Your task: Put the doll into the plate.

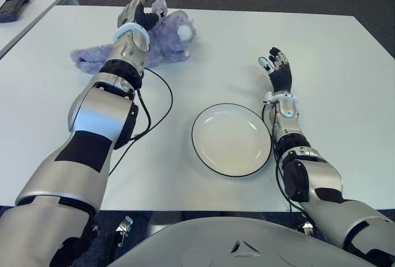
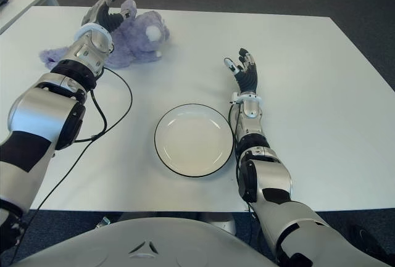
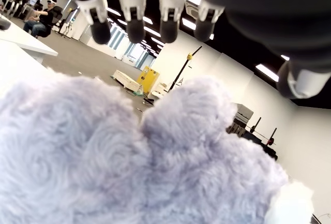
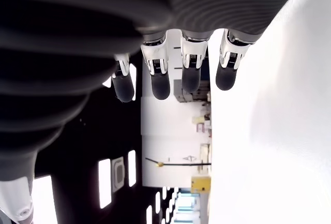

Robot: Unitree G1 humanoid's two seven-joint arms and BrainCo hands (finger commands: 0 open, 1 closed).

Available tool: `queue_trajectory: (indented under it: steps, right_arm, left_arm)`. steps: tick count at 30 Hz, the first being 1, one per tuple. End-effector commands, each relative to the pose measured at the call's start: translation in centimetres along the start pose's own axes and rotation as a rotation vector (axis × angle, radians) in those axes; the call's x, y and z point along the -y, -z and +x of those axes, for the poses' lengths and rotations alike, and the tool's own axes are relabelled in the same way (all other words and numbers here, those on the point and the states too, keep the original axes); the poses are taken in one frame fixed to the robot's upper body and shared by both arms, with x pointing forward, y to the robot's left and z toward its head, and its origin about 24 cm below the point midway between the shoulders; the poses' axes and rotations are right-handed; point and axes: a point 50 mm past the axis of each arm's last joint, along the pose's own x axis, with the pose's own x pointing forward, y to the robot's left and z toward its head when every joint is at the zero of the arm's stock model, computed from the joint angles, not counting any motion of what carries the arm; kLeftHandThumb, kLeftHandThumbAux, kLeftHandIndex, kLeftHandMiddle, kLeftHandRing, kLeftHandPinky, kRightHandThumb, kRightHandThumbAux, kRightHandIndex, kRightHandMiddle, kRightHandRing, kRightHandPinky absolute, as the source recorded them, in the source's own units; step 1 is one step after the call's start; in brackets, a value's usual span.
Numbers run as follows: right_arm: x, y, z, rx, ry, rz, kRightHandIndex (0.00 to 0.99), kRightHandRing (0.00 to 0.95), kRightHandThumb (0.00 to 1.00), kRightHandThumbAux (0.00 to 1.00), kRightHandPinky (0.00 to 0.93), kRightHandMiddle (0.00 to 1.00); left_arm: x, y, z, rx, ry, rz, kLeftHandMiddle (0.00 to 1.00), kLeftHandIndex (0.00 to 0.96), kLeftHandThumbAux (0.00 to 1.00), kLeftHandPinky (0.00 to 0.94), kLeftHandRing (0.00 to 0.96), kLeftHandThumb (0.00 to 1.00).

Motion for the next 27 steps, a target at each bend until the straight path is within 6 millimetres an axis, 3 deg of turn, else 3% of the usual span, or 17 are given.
queue_trajectory:
  steps: [1,5,6,8,14,22,27]
  right_arm:
    - [2.8,14.1,-15.0,-0.651,0.132,0.027,0.143,0.06,0.004,0.602,0.0,0.119]
    - [2.8,14.2,-15.0,-0.652,0.136,0.028,0.143,0.064,0.001,0.61,0.0,0.122]
    - [2.8,14.2,-15.0,-0.655,0.136,0.027,0.13,0.064,0.0,0.597,0.0,0.119]
    - [2.8,14.2,-15.0,-0.656,0.133,0.026,0.13,0.063,0.0,0.589,0.0,0.117]
    - [2.8,14.2,-15.0,-0.66,0.128,0.039,0.143,0.06,0.0,0.588,0.0,0.12]
    - [2.8,14.2,-15.0,-0.661,0.13,0.044,0.126,0.059,0.0,0.599,0.0,0.115]
    - [2.8,14.2,-14.9,-0.665,0.14,0.059,0.14,0.062,0.0,0.608,0.0,0.123]
  left_arm:
    - [2.6,4.3,-1.0,-0.131,0.117,0.049,0.007,0.003,0.294,0.1,0.026,0.332]
    - [2.6,4.3,-1.0,-0.134,0.117,0.057,0.043,0.049,0.304,0.147,0.055,0.343]
    - [2.6,4.3,-1.0,-0.135,0.117,0.061,0.113,0.165,0.314,0.207,0.081,0.343]
    - [2.6,4.3,-1.1,-0.136,0.117,0.067,0.152,0.26,0.328,0.267,0.093,0.345]
    - [2.6,4.3,-1.1,-0.14,0.106,0.063,0.201,0.442,0.388,0.355,0.11,0.391]
    - [2.9,4.5,-1.2,-0.15,0.127,0.074,0.266,0.567,0.438,0.472,0.16,0.389]
    - [3.9,5.1,-1.6,-0.166,0.194,0.097,0.329,0.57,0.456,0.546,0.246,0.352]
